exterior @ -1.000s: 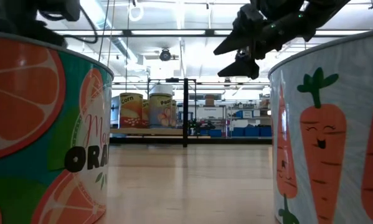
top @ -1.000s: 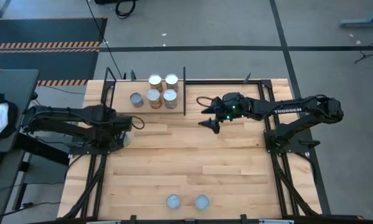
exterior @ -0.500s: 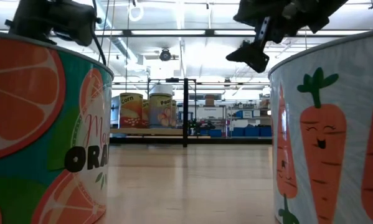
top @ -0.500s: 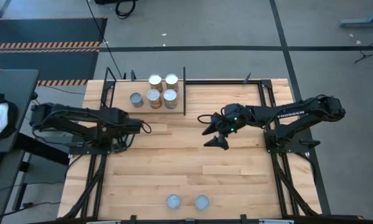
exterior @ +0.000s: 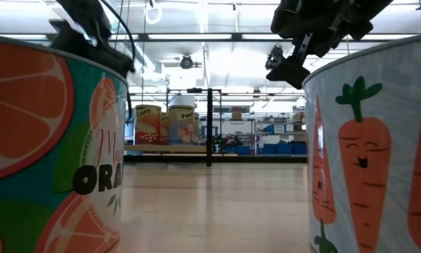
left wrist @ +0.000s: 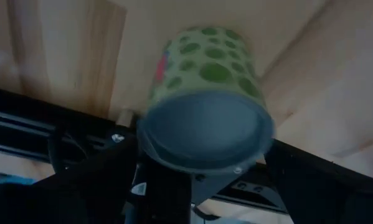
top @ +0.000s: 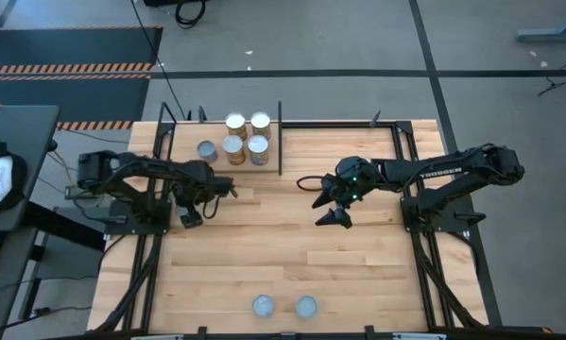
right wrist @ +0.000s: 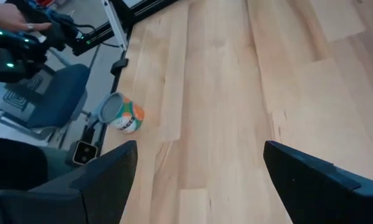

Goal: Pick and place cans onto a shelf
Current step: Put the canned green peas on the shelf

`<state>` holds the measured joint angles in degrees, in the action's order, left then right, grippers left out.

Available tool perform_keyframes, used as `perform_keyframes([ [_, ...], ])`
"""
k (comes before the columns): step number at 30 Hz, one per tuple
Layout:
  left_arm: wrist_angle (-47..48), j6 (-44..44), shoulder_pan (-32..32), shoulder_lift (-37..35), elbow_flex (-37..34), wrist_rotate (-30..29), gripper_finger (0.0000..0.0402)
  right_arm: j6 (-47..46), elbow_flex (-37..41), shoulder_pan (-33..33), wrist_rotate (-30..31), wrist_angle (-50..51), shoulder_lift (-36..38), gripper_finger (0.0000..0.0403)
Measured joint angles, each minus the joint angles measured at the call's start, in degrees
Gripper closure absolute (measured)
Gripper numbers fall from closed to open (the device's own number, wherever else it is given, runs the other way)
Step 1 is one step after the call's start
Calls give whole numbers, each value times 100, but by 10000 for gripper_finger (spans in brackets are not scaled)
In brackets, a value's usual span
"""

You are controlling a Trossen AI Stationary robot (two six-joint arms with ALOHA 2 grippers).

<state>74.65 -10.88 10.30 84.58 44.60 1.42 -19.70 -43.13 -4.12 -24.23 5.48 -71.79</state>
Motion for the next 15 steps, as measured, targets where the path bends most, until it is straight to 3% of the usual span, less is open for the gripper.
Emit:
perform_keyframes([
  [9,-696,110,120,709,1,32,47,-118,0,-57,-304,101,0,46],
  [15,-497,108,110,804,0,77,47,-89,0,-58,-419,145,0,46],
])
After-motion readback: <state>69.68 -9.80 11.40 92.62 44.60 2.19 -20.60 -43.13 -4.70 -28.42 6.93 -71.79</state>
